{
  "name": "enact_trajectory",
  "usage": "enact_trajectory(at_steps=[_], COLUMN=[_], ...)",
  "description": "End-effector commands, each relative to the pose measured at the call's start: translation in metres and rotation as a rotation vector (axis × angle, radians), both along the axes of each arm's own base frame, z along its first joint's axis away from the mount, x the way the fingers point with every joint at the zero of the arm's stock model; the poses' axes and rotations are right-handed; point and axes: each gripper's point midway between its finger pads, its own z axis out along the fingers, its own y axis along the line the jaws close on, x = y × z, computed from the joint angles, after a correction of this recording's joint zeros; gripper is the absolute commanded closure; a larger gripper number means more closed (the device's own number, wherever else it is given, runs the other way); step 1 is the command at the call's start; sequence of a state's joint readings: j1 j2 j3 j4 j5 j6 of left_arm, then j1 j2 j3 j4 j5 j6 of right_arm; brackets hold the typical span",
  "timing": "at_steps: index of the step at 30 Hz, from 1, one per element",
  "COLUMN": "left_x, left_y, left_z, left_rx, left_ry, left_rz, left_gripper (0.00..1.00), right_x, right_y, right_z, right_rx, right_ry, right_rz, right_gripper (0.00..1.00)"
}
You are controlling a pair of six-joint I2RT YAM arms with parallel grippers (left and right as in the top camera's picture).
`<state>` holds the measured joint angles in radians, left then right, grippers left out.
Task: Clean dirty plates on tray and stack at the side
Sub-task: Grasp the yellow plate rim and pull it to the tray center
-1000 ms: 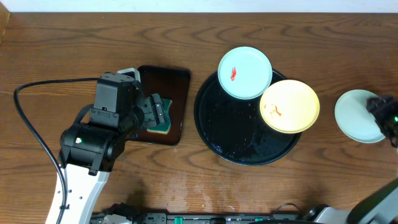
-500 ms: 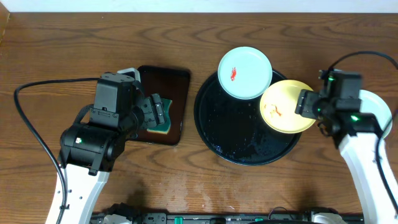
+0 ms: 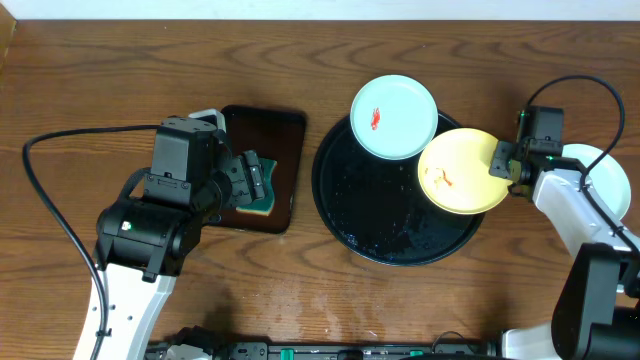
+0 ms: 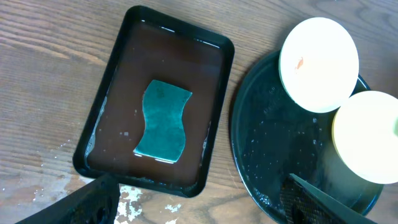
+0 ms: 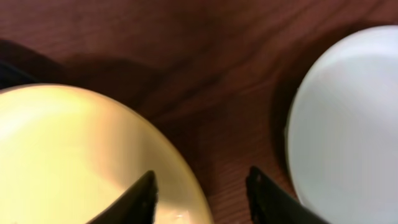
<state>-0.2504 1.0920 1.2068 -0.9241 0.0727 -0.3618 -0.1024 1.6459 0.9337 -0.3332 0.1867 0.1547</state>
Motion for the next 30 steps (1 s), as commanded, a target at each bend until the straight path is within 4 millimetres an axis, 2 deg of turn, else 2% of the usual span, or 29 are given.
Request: enact_trajectory(at_steps=[1,3,4,6,11,15,18,21,24,27,30], left_x=[0.002,0.002,0.002,0.002,0.002,0.002,0.002,0.002,0.002,0.002,0.002], left_y=[0.001,0.001,0.001,0.001,0.001,0.001,0.001,0.001,0.001,0.001,0.001], left_z=[0.010,0.010,0.010,0.010,0.010,0.010,0.010,0.010,0.010,0.010,0.010], left_rx=[-0.001,-0.001,-0.001,-0.001,-0.001,-0.001,-0.001,-0.001,-0.001,-0.001,-0.001], left_ry=[-0.024,-0.024,-0.024,-0.024,-0.024,-0.024,-0.024,-0.024,-0.024,-0.024,-0.024], left_rz=[-0.001,-0.001,-0.001,-0.001,-0.001,-0.001,-0.001,-0.001,-0.001,-0.001,-0.001], left_gripper=[0.17,0.17,0.17,0.17,0.17,0.17,0.17,0.17,0.17,0.17,0.17], right_x=[-0.007,-0.011,-0.013,-0.016,-0.029,-0.038,-0.047,-0.055,-0.060,-0.069,-0.080], right_y=[-0.002,0.000,0.001,0.001,0.006,0.011,0.022,0.040,0.071,0.105,0.125], right_z=[-0.015,-0.019,-0.020,-0.019,-0.013,0.012,0.037,0.058,0.069,0.062,0.045], right_rx=[0.022,0.036,0.041,0.043,0.062,0.070,0.093,0.134,0.205,0.256,0.287], right_ry=[0.048,0.069,0.076,0.085,0.120,0.093,0.056,0.015,-0.004,0.043,0.103], right_rz=[-0.005,-0.001,0.002,0.002,0.009,0.020,0.049,0.103,0.196,0.265,0.245], right_gripper=[0.69,0.92,0.95,0.99,0.99,0.99,0.99,0.99,0.99,0.99,0.99])
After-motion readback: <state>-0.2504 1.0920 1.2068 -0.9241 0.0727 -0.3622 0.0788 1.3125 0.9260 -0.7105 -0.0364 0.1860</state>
